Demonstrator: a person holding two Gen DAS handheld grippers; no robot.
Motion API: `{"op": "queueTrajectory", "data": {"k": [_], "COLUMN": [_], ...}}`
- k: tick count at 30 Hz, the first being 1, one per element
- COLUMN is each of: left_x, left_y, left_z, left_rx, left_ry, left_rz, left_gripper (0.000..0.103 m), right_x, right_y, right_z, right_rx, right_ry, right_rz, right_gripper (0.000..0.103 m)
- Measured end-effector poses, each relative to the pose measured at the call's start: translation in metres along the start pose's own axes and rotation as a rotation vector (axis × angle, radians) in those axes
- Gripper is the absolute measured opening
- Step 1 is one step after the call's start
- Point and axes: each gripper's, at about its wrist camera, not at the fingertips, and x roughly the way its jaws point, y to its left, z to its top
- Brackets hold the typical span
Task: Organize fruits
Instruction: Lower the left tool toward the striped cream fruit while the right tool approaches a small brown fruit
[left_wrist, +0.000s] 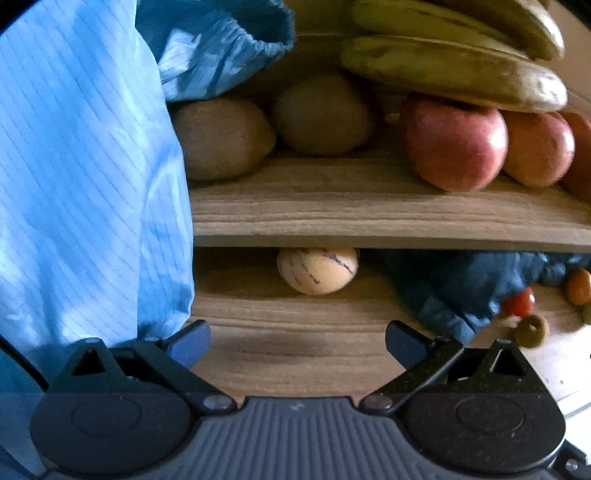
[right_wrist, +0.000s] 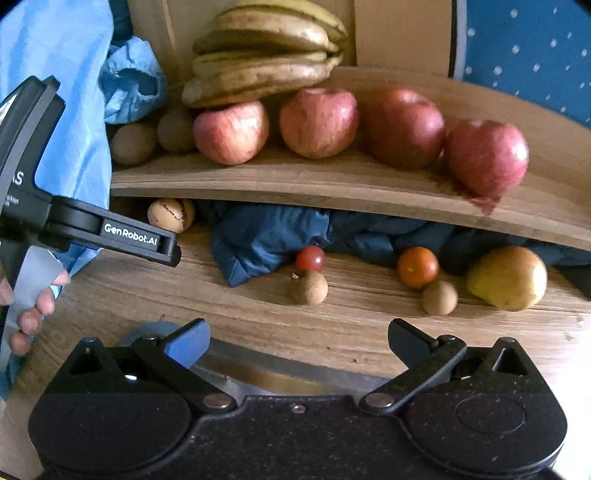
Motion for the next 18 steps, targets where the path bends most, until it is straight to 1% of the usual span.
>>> {"op": "queueTrajectory", "data": {"k": [3,6,8,9,12,18], "left_x": [0.007,0.012,0.015,0.015,0.017,0.023], "left_y": [-0.002,-0.006,-0.009,-0.010,-0.014,-0.016], "left_z": [0.002,0.002,0.002,0.003,0.003,0.008], "left_rx": [-0.026,-0.022,-0.015,-0.009,0.000,-0.014], "left_ry": [-0.011,-0.022,-0.037,-0.031,-0.036,-0.057], "left_rz": [0.013,0.021,0.013,0.010,0.013,0.027], "left_gripper": [0.103,0.103,0.103,0.103,0.103,0.103], "right_x": [0.008,0.015,0.019,0.020,0.024,0.028], "right_y": [-0.002,-0.002,-0.003,-0.003,-0.004,-0.004], "right_z": [0.004,0.007,0.008,0.009,0.010,0.011], "right_rx": [0.011,0.013,0.017,0.020,0.022,0.027], "right_ry": [0.002,0.002,0.003,0.002,0.006,0.007], "right_rz": [0.025,0.041,0.047,0.049,0.052,0.043], "right_gripper": [0.101,0.099,0.099,0.099,0.096,0.088]}}
